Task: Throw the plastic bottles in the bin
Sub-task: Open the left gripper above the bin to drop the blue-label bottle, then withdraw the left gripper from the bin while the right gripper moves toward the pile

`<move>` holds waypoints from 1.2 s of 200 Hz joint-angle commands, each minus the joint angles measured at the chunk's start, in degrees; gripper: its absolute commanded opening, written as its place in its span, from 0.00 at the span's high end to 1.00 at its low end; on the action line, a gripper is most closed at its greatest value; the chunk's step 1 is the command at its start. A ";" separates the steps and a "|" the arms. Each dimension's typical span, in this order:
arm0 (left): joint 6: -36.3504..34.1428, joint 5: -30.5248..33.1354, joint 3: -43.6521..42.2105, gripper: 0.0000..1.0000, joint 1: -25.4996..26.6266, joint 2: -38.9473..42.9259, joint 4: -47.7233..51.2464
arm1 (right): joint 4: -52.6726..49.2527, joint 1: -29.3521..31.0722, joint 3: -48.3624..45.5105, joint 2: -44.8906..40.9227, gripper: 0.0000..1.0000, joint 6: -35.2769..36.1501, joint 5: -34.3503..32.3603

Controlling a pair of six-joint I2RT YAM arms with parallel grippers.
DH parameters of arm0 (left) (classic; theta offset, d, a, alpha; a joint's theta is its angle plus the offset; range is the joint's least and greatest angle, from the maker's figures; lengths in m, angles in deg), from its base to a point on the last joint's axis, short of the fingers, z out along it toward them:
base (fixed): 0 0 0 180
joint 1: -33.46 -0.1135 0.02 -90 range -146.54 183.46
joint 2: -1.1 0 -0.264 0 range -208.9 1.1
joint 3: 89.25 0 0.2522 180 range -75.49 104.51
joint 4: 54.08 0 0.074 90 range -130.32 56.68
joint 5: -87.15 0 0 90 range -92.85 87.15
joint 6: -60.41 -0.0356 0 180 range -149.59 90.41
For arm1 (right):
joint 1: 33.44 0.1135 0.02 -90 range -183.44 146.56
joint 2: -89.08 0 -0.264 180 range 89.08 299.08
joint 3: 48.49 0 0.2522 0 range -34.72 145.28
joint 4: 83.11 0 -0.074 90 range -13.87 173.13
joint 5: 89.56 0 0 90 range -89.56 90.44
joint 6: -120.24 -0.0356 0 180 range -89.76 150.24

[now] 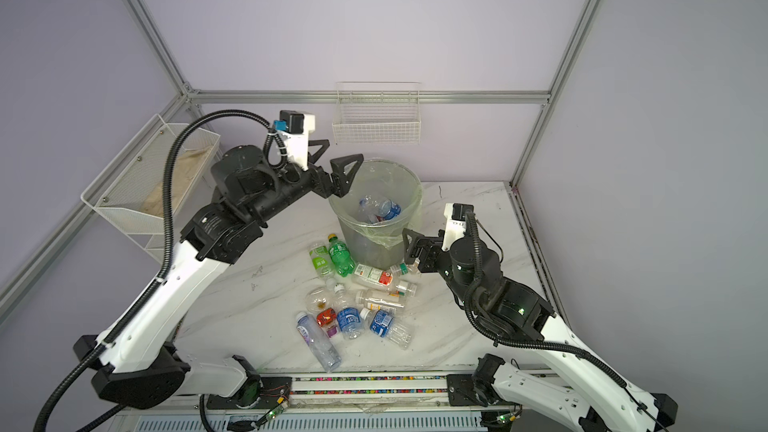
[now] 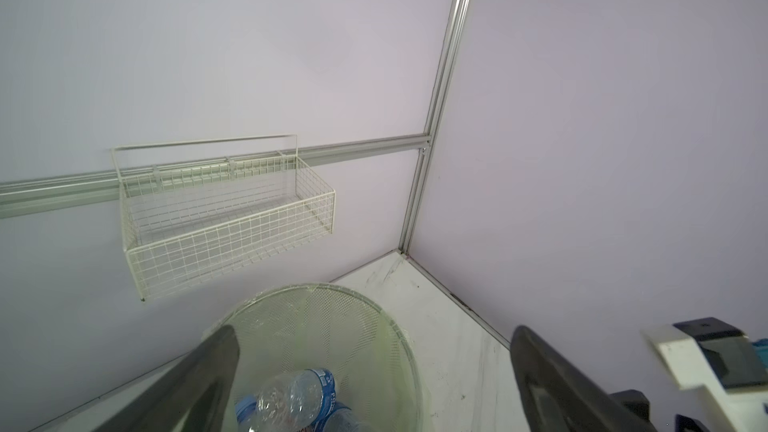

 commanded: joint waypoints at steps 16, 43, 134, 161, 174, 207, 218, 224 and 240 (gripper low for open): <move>3.49 2.18 -10.81 0.00 0.32 7.21 -0.97 | -1.45 -0.06 0.66 -0.90 0.02 -0.87 -1.35; 7.16 0.96 -18.45 0.00 0.28 11.31 -0.96 | -1.32 -0.05 0.89 0.12 0.02 -0.97 -1.19; 20.59 0.42 -39.96 0.00 0.23 16.61 -7.62 | -1.14 -0.03 1.09 1.48 0.02 -0.97 -0.78; 22.68 -1.62 -43.94 0.00 0.22 14.60 -12.38 | -1.14 -0.08 0.92 1.32 0.02 -1.01 -0.74; 23.54 -3.06 -46.64 0.00 0.27 13.68 -17.54 | -1.14 -0.01 0.80 1.17 0.02 -1.04 -0.82; 25.07 -5.71 -48.00 0.00 0.47 9.16 -23.31 | -1.18 -0.02 0.69 1.09 0.02 -1.00 -0.82; 25.04 -6.31 -47.51 0.00 0.48 7.58 -24.10 | -1.23 -0.08 0.58 1.04 0.03 -0.89 -0.90; 25.09 -6.74 -47.33 0.00 0.46 6.69 -24.62 | -1.23 -0.02 0.46 0.99 0.02 -0.84 -0.96; 25.20 -7.92 -46.91 0.00 0.59 4.92 -26.22 | -1.23 -0.07 0.33 0.84 0.03 -0.89 -1.15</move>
